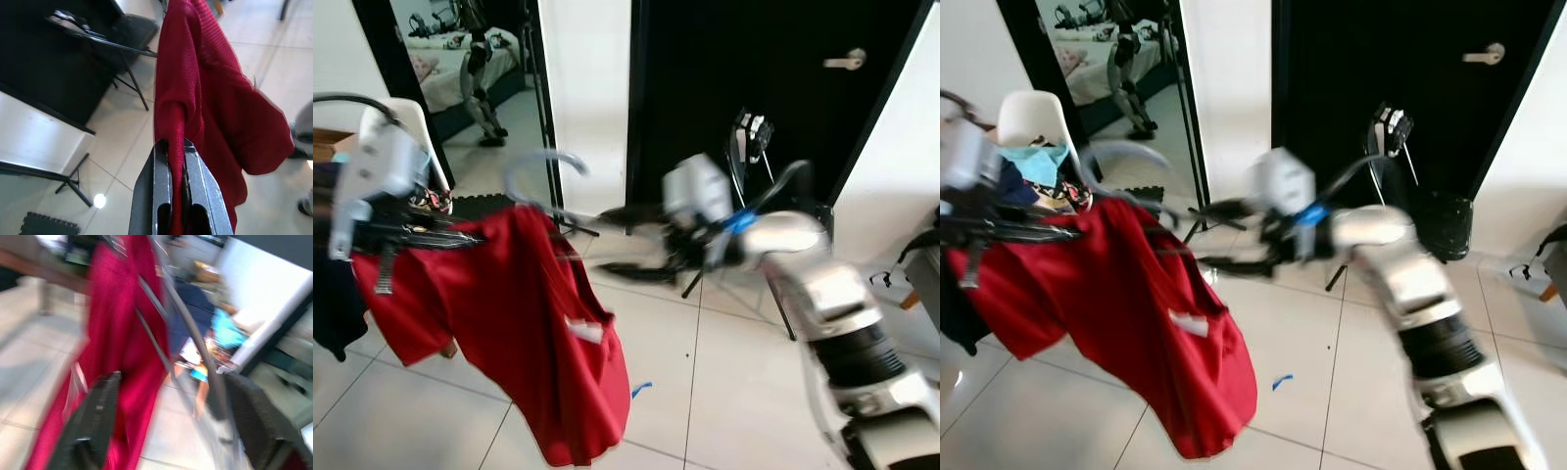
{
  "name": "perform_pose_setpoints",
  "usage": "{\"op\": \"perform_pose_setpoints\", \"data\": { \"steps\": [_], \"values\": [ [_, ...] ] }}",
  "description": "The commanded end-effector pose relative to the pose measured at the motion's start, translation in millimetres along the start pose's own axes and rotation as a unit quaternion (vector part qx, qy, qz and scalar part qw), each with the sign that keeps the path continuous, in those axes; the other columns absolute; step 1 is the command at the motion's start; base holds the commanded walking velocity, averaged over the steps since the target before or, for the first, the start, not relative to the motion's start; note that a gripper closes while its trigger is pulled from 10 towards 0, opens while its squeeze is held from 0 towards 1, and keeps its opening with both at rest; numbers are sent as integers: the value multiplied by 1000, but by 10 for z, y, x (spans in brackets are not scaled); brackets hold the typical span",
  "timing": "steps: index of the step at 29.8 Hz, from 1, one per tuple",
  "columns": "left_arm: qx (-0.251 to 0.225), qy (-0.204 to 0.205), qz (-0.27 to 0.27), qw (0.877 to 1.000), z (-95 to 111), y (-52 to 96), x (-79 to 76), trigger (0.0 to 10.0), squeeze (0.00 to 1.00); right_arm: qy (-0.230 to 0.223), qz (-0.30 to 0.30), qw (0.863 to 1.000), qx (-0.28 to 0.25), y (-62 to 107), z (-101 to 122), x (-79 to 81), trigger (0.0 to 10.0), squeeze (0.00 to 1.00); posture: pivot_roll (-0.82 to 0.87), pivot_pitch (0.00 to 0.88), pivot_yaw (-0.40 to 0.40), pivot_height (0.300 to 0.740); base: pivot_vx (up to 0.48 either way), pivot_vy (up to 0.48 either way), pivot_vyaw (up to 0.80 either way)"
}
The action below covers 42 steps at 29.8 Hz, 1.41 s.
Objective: Hang hanger
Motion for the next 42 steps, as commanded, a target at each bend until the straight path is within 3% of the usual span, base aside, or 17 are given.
{"op": "perform_pose_setpoints", "data": {
  "steps": [1, 2, 4, 7, 9, 11, 12, 13, 14, 15, 18, 19, 21, 22, 32, 35, 42],
  "values": [
    [-12, 2, 26, 1000, 62, 171, 119, 0, 0, 1, -23, 1000, -17, 135, 77, -87, 10000, 1000, 15, 0, 22, 740, 0, 0, 0],
    [-9, 11, 36, 999, 35, 254, 154, 0, 0, -7, -42, 999, -25, 259, 95, -138, 10000, 1000, 8, 0, 24, 740, 0, 0, 0],
    [-9, 11, 36, 999, 35, 254, 154, 0, 0, -7, -42, 999, -25, 259, 95, -138, 10000, 1000, 8, 0, 24, 740, 0, 0, 0],
    [-6, 25, 52, 998, -17, 407, 195, 0, 0, -38, -46, 997, -39, 469, 64, -110, 10000, 1000, -3, 0, 31, 740, 0, 0, 0],
    [-6, 25, 52, 998, -17, 407, 195, 0, 0, -38, -46, 997, -39, 469, 64, -110, 10000, 1000, -3, 0, 31, 740, 0, 0, 0],
    [-19, 31, 54, 998, 5, 441, 203, 235, 0, -57, -17, 998, -25, 486, -28, 11, 10000, 1000, -7, 0, 32, 740, 0, 0, 0],
    [-37, 33, 51, 997, 44, 448, 208, 1176, 0, -78, 25, 997, -2, 455, -147, 175, 10000, 1000, -9, 0, 32, 740, 0, 0, 0],
    [-62, 36, 44, 996, 116, 433, 216, 2157, 0, -98, 67, 993, 19, 366, -267, 344, 10000, 157, -10, 0, 34, 740, 0, 0, 0],
    [-79, 37, 38, 995, 163, 423, 221, 2157, 0, -109, 92, 989, 29, 311, -333, 444, 10000, 157, -10, 0, 34, 740, 0, 0, 0],
    [-97, 36, 33, 994, 219, 407, 231, 2588, 0, -116, 111, 987, 28, 225, -366, 520, 10000, 0, -10, 0, 34, 740, 0, 0, 0],
    [-113, 36, 27, 993, 265, 398, 245, 2588, 0, -118, 122, 985, 21, 150, -373, 571, 10000, 0, -10, 0, 34, 740, 0, 0, 0],
    [-124, 36, 19, 991, 300, 380, 246, 3451, 0, -118, 127, 985, 2, 48, -344, 598, 10000, 0, -8, 0, 34, 740, 0, 0, 0],
    [-130, 34, 9, 991, 324, 363, 244, 3608, 0, -118, 130, 984, -17, -42, -304, 618, 10000, 0, -7, 0, 32, 740, 0, 0, 0],
    [-137, 33, -8, 990, 352, 324, 231, 3765, 0, -118, 122, 983, -64, -226, -198, 614, 10000, 0, -8, 0, 35, 740, 0, 0, 0],
    [-138, 34, -26, 990, 356, 278, 197, 3843, 0, -130, 95, 980, -120, -379, -29, 544, 10000, 0, -8, 0, 31, 740, 0, 0, 0],
    [-137, 35, -29, 990, 344, 249, 180, 3843, 0, -144, 115, 970, -157, -428, 118, 576, 10000, 0, -7, 0, 27, 740, 0, 0, 0],
    [-164, 20, -31, 986, 437, 84, 186, 3451, 0, -167, 194, 950, -177, -751, 211, 924, 10000, 0, 4, 0, 22, 740, 0, 0, 0]
  ]
}}
Point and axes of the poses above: a point about 5 cm out from each wrist's last joint towards the gripper, its own y axis pointing back from the gripper into the wrist, its own z axis along the axis of the wrist's last joint, x = y × z, the point moved 3 cm from there along -y, pointing out of the wrist towards the gripper, and after that the axes turned 14 degrees about -y, right-handed, at the moved point
